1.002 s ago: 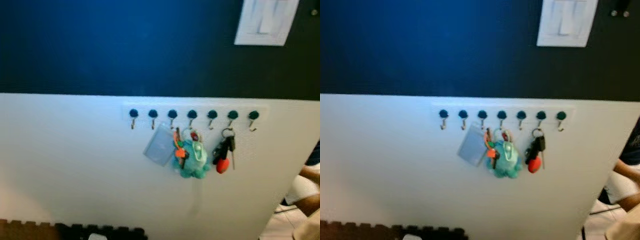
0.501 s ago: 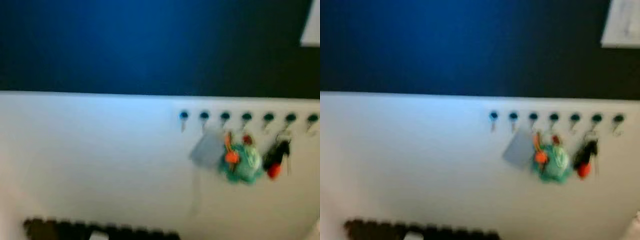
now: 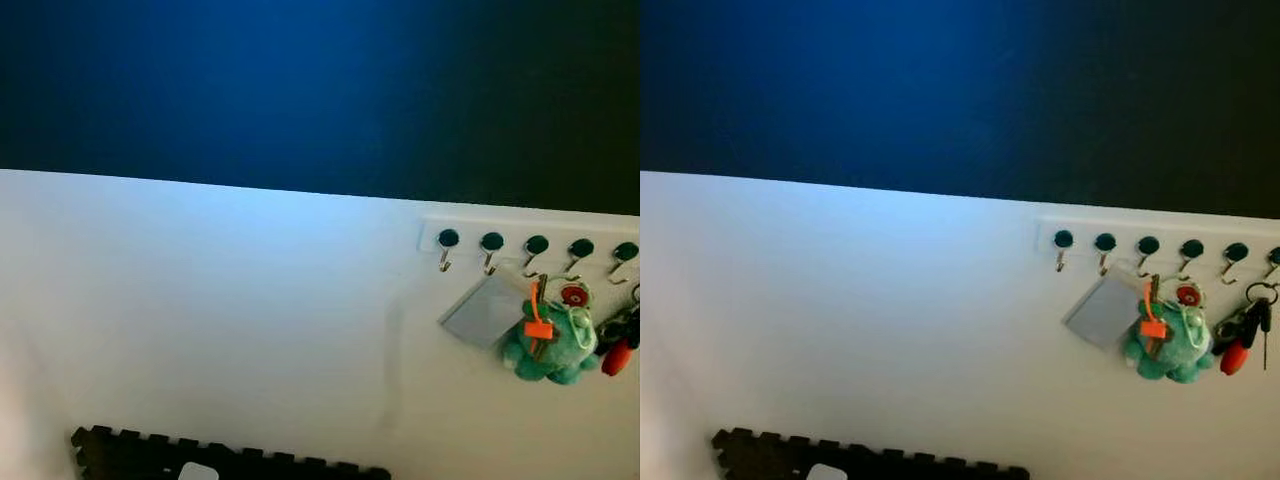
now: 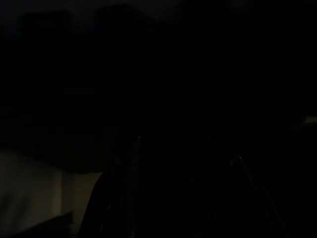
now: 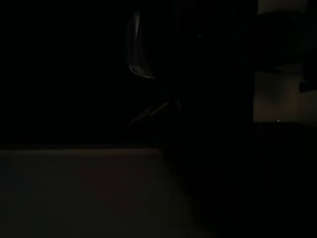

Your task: Hang keys on a hook

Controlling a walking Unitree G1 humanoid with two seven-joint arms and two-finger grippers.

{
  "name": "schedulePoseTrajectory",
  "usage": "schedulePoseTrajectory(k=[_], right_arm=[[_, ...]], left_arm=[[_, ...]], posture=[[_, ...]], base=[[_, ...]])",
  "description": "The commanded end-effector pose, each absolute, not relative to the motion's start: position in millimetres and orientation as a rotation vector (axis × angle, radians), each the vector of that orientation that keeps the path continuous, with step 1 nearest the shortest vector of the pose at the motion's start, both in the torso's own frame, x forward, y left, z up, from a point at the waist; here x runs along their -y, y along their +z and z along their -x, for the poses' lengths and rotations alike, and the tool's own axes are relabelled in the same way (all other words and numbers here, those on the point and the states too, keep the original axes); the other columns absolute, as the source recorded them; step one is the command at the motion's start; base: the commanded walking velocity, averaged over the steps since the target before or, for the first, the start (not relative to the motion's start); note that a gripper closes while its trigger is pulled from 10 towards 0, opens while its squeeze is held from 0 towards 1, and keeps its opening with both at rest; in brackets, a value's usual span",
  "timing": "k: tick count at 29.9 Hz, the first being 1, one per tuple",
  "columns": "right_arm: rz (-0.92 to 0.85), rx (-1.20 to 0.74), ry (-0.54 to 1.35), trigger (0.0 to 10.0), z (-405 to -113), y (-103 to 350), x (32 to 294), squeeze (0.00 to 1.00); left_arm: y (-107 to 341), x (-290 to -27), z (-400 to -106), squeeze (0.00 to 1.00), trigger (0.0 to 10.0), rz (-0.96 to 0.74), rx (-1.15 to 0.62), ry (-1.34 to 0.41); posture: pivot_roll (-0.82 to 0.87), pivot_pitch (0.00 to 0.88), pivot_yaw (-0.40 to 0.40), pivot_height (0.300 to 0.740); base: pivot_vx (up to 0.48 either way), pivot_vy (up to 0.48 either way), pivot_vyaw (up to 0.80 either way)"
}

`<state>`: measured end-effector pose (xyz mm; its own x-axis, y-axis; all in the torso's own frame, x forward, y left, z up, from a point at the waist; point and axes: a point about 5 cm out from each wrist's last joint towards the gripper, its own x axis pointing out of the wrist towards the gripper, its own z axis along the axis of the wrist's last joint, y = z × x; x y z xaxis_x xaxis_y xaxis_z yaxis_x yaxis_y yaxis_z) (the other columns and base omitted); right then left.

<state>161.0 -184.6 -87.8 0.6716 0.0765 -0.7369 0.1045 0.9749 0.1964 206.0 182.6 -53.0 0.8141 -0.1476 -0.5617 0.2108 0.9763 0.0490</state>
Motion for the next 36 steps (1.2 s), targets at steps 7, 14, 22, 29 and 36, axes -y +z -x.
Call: schedulePoseTrajectory(k=[7,14,22,29,36], right_arm=[[-0.23,-0.842,-0.034,10.0,-159.8,-88.4,185.6,0.0],[-0.235,-0.852,-0.036,10.0,-158.9,-89.3,184.9,0.0],[-0.236,-0.859,-0.04,10.0,-156.8,-90.2,186.0,0.0],[-0.238,-0.868,-0.042,10.0,-152.8,-91.6,187.5,0.0],[-0.238,-0.872,-0.04,10.0,-150.5,-92.1,189.9,0.0]], left_arm=[[-54.4,-183.4,-203.4,0.0,10.0,-0.116,-0.599,-0.208],[-54.0,-183.5,-204.2,0.0,10.0,-0.128,-0.597,-0.215],[-55.3,-180.4,-203.5,0.0,10.0,-0.134,-0.6,-0.218],[-55.7,-180.7,-201.6,0.0,10.0,-0.148,-0.596,-0.223],[-55.7,-180.0,-200.8,0.0,10.0,-0.152,-0.593,-0.238]], posture=[[0.07,0.0,-0.021,0.74],[0.07,0.0,-0.021,0.74],[0.07,0.0,-0.021,0.74],[0.07,0.0,-0.017,0.74],[0.08,0.0,-0.018,0.74]], base=[[0.0,-0.137,0.0],[0.0,0.0,0.0],[0.0,0.0,0.0],[0.0,0.0,0.0],[0.0,-0.198,0.0]])
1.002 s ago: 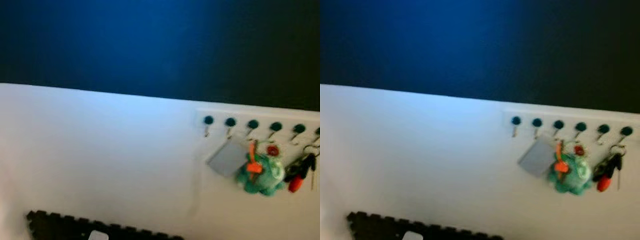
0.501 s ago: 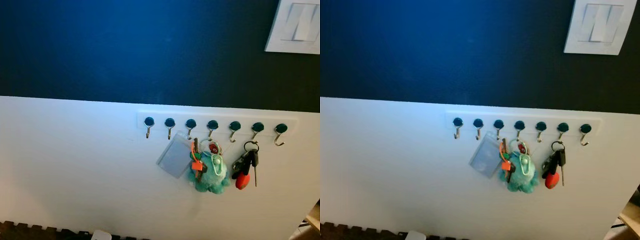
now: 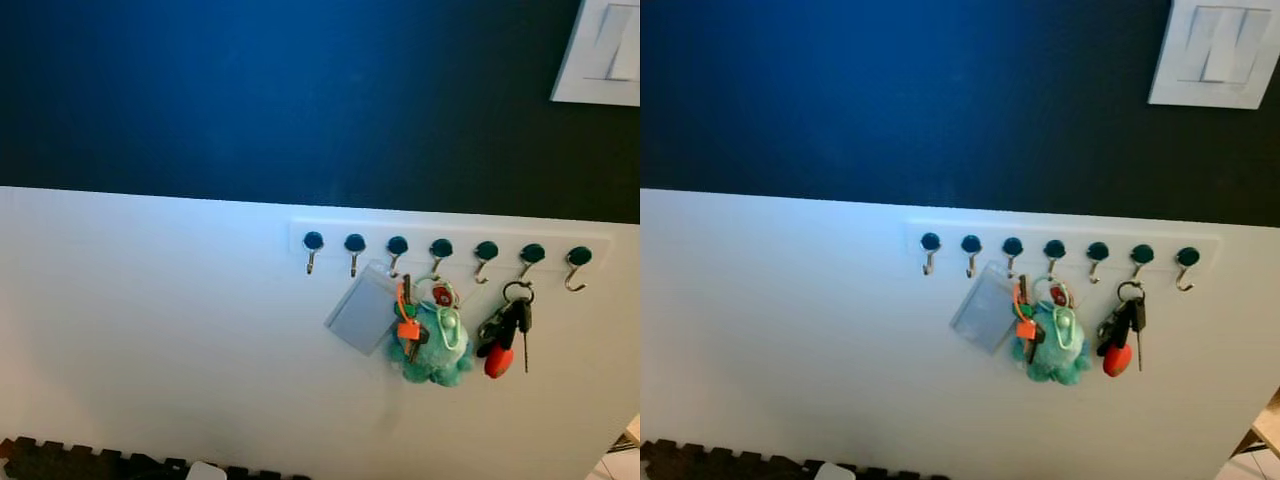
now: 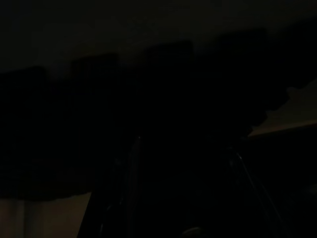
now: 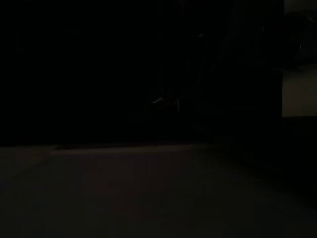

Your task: Hang keys on a hook

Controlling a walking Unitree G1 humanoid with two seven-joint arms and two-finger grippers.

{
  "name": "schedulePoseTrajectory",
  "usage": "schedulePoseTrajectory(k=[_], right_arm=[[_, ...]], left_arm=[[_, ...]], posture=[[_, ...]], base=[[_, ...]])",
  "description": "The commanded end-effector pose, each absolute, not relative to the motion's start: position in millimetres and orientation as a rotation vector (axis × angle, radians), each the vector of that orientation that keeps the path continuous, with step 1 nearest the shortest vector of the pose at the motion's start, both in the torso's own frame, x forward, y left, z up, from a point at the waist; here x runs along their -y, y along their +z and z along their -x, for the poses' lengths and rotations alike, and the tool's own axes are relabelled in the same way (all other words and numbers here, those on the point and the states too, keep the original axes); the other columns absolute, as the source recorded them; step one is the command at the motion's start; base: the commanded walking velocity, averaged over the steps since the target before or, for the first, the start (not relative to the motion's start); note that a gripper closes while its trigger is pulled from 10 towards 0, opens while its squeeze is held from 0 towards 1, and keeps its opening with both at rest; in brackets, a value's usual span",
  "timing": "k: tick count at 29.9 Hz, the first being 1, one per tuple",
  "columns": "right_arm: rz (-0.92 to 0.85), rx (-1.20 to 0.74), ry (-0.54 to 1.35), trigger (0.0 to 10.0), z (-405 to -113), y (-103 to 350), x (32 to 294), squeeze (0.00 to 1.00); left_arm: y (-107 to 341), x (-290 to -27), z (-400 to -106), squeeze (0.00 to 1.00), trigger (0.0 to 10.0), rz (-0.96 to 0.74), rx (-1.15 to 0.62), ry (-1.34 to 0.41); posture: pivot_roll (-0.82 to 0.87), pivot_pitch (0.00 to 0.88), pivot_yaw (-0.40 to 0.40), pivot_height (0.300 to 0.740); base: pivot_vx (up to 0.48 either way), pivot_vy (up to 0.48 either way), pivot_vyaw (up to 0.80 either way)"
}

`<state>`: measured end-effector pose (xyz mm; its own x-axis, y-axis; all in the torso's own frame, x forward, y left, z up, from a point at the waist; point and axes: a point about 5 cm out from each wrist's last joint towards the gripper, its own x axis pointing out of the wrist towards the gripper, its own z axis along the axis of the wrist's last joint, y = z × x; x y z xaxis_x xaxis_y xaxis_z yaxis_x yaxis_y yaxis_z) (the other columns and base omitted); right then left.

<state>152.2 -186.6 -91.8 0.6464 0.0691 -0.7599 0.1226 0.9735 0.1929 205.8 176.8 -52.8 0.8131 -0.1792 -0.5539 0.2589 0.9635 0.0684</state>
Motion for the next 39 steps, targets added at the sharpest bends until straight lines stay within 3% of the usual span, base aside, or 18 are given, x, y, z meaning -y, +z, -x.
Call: schedulePoseTrajectory(k=[1,6,25,33,39], right_arm=[[-0.238,-0.874,-0.04,10.0,-149.9,-92.1,191.2,0.0],[-0.236,-0.876,-0.042,10.0,-148.8,-92.2,193.8,0.0],[-0.24,-0.875,-0.032,10.0,-150.6,-92.2,189.4,0.0],[-0.178,-0.786,0.118,10.0,-172.1,-80.8,182.0,0.0],[-0.176,-0.75,0.127,10.0,-182.5,-74.7,185.6,0.0]], left_arm=[[-55.5,-179.9,-200.5,0.0,10.0,-0.153,-0.591,-0.242],[-55.2,-180.7,-200.0,0.0,10.0,-0.158,-0.589,-0.245],[-55.4,-194.8,-195.8,0.0,10.0,-0.18,-0.601,-0.22],[-49.6,-215.3,-192.4,0.0,10.0,-0.227,-0.566,-0.174],[-43.5,-224.5,-193.4,0.0,10.0,-0.216,-0.542,-0.162]], posture=[[0.08,0.0,-0.016,0.74],[0.08,0.0,-0.013,0.74],[0.08,0.0,-0.006,0.74],[0.08,0.0,-0.006,0.74],[0.08,0.002,-0.007,0.74]], base=[[0.0,-0.48,0.0],[0.0,-0.48,0.0],[0.0,0.0,0.0],[0.0,0.0,0.0],[0.0,0.0,0.0]])
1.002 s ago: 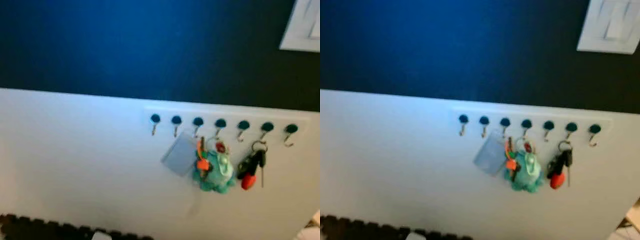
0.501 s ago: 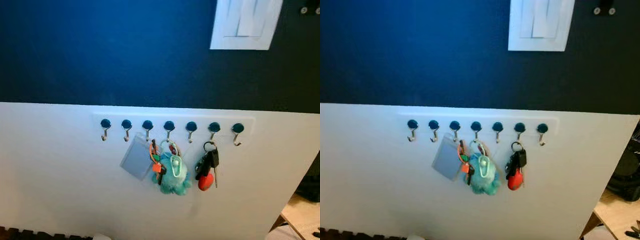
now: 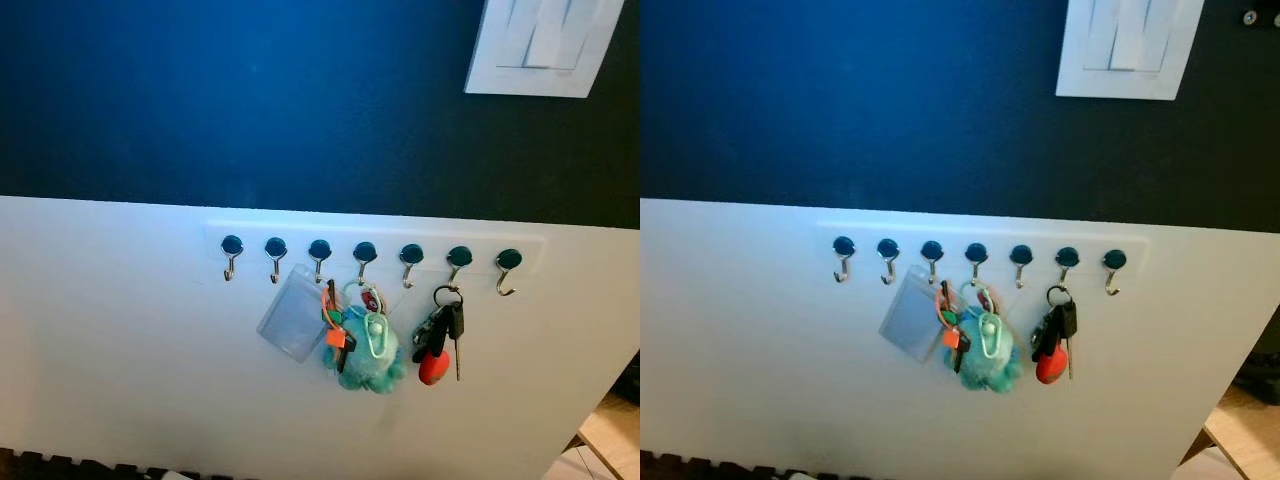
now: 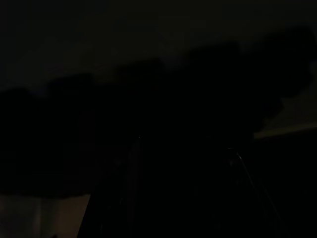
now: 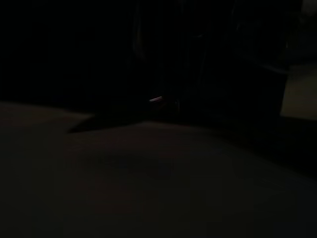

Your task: Hang keys on a hook

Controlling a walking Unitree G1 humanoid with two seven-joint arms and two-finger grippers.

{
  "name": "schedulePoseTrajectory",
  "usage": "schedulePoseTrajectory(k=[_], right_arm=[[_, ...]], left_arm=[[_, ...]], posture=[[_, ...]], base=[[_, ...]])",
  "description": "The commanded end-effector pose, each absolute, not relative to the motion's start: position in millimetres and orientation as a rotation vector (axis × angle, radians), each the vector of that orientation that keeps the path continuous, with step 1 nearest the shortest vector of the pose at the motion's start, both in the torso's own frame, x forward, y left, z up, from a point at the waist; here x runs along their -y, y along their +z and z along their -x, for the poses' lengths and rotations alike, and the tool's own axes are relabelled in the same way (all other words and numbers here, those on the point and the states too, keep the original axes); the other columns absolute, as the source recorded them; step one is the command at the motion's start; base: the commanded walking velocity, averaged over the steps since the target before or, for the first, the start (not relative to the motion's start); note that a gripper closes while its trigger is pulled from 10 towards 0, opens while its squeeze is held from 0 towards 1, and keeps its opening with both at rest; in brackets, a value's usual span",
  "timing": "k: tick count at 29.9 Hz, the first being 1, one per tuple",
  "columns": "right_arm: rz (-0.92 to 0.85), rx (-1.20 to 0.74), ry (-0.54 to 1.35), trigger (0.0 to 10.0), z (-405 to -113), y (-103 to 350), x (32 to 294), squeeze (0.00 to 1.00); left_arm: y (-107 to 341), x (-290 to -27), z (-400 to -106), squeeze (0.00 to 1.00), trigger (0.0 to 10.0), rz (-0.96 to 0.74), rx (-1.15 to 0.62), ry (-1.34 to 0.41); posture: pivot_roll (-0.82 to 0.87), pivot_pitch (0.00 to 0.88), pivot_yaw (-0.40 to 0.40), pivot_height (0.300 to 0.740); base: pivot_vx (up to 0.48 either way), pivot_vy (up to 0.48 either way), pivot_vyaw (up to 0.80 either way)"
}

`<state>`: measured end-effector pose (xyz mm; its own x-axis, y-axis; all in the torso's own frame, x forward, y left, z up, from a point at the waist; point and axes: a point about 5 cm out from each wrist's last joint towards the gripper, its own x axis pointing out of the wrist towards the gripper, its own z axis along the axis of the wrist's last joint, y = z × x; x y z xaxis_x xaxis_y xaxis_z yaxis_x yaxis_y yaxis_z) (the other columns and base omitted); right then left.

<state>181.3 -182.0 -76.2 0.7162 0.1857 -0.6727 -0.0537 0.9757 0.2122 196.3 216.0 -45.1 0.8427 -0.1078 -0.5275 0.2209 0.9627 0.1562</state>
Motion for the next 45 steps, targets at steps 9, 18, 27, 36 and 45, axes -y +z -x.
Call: schedulePoseTrajectory(k=[9,18,27,36,45], right_arm=[[-0.172,-0.769,0.125,10.0,-176.9,-77.9,184.7,0.0],[-0.185,-0.748,0.13,10.0,-171.9,-78.1,185.3,0.0],[-0.181,-0.703,0.149,10.0,-176.5,-73.1,189.4,0.0],[-0.174,-0.686,0.161,10.0,-179.8,-70.4,191.5,0.0],[-0.178,-0.7,0.163,10.0,-176.3,-72.8,188.9,0.0]], left_arm=[[-43.7,-219.9,-189.4,0.0,10.0,-0.212,-0.527,-0.188],[-32.1,-215.7,-182.2,0.0,10.0,-0.222,-0.437,-0.258],[-24.0,-215.6,-177.7,0.0,10.0,-0.229,-0.395,-0.266],[-21.5,-215.1,-178.2,0.0,10.0,-0.233,-0.39,-0.273],[-20.0,-206.5,-180.4,0.1,10.0,-0.24,-0.39,-0.308]], posture=[[0.09,0.006,-0.006,0.74],[0.08,0.011,0.004,0.74],[0.09,0.015,0.0,0.74],[0.08,0.012,0.002,0.74],[0.08,0.004,0.003,0.74]], base=[[0.0,0.315,0.0],[0.0,0.053,0.0],[0.0,0.0,0.0],[0.0,0.0,0.0],[0.0,-0.373,0.0]])
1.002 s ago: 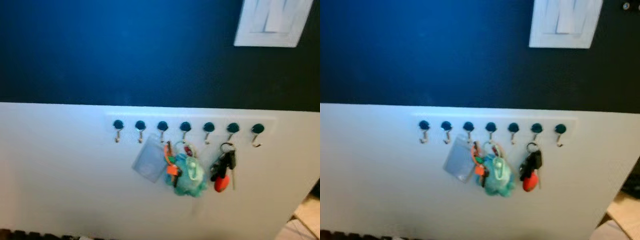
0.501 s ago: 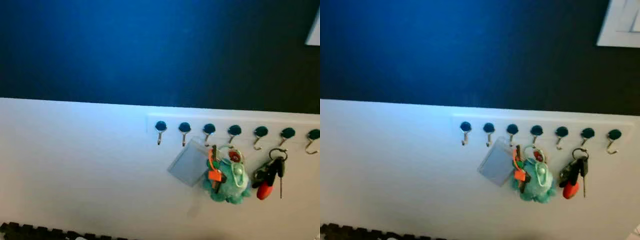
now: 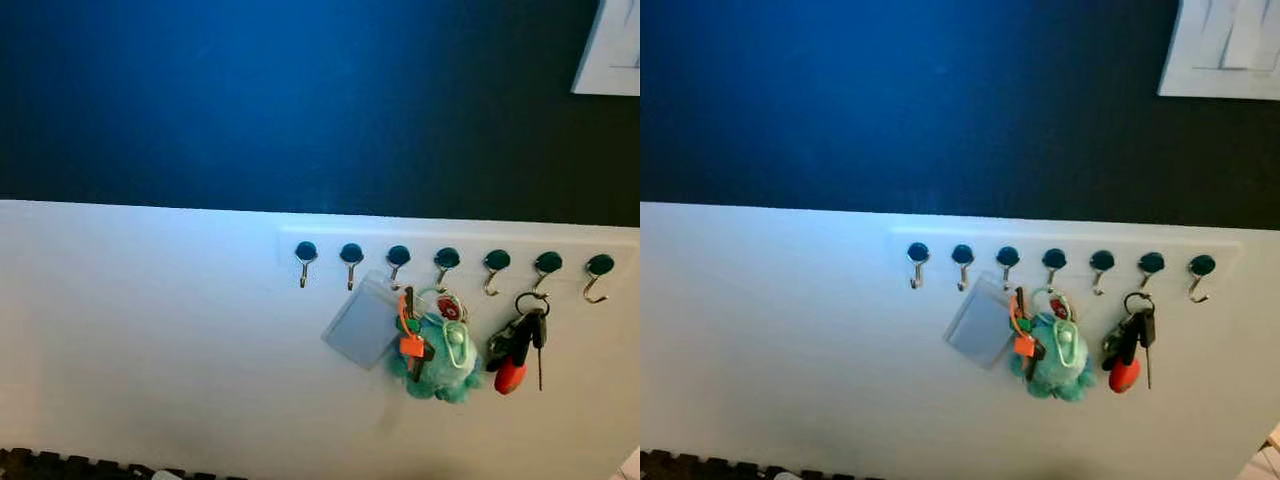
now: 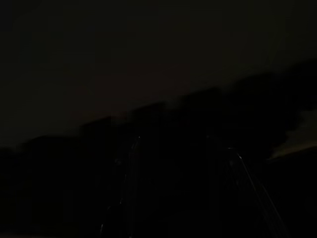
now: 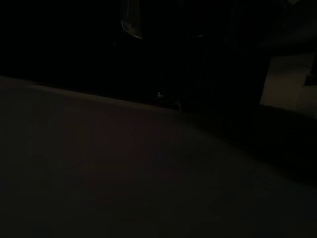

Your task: Hang keys on a hook

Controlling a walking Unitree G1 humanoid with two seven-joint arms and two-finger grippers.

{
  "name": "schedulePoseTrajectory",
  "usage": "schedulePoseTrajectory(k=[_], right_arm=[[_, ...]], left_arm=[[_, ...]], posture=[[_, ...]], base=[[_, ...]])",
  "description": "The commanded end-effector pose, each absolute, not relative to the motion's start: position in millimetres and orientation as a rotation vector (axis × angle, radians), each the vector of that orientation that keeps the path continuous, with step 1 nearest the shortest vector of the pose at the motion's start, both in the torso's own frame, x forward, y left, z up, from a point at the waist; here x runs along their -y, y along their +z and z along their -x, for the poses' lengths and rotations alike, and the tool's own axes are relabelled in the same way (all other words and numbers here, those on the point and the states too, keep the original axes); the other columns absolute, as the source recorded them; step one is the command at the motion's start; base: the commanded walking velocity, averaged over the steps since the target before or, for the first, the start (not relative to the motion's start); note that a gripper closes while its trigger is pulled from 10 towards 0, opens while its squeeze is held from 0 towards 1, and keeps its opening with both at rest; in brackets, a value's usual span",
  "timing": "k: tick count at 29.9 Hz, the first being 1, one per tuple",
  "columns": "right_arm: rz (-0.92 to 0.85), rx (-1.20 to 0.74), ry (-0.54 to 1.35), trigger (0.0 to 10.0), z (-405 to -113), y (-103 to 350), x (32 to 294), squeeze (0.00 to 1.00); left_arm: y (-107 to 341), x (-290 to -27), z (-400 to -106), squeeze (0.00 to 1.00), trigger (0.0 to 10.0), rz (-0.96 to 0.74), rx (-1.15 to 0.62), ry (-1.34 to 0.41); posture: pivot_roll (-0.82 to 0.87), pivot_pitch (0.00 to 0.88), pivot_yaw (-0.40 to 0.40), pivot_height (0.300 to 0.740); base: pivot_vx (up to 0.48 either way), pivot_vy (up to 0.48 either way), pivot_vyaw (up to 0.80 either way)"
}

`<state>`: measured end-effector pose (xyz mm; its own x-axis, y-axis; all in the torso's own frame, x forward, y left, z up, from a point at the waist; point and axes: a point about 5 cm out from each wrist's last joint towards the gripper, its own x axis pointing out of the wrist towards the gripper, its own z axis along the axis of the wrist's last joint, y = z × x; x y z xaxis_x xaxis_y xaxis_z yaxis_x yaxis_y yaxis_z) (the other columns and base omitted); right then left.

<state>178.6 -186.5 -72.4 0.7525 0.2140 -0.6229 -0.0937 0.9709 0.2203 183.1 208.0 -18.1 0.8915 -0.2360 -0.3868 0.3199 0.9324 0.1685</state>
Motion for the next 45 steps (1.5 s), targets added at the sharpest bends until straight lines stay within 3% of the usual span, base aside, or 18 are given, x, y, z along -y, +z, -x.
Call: schedulePoseTrajectory(k=[1,2,11,15,29,45], right_arm=[[-0.178,-0.7,0.163,10.0,-176.3,-72.8,188.9,0.0],[-0.179,-0.698,0.164,10.0,-176.2,-72.7,188.4,0.0],[-0.23,-0.82,0.054,10.0,-155.4,-86.5,192.6,0.0],[-0.319,-0.852,-0.08,10.0,-144.6,-92.6,194.2,0.0],[-0.393,-0.865,-0.181,10.0,-137.8,-96.5,191.4,0.0],[-0.378,-0.849,-0.172,10.0,-149.1,-92.9,190.3,0.0]], left_arm=[[-20.0,-206.5,-180.4,0.1,10.0,-0.24,-0.39,-0.308],[-20.6,-207.4,-181.2,0.0,10.0,-0.24,-0.397,-0.296],[-52.4,-210.0,-178.8,0.0,10.0,-0.243,-0.628,-0.196],[-62.5,-205.4,-173.3,0.0,10.0,-0.262,-0.71,-0.207],[-70.8,-202.7,-177.9,0.0,10.0,-0.27,-0.797,-0.183],[-69.4,-199.6,-186.8,0.0,10.0,-0.114,-0.784,-0.086]], posture=[[0.08,0.004,0.003,0.74],[0.07,0.003,0.004,0.74],[0.08,0.0,0.002,0.74],[0.07,0.0,0.022,0.74],[0.06,0.0,0.03,0.74],[0.06,0.0,0.029,0.74]], base=[[0.0,-0.48,0.0],[0.0,0.0,0.0],[0.0,0.0,0.0],[0.0,0.0,0.0],[0.0,0.0,0.0],[-0.02,0.0,0.0]])
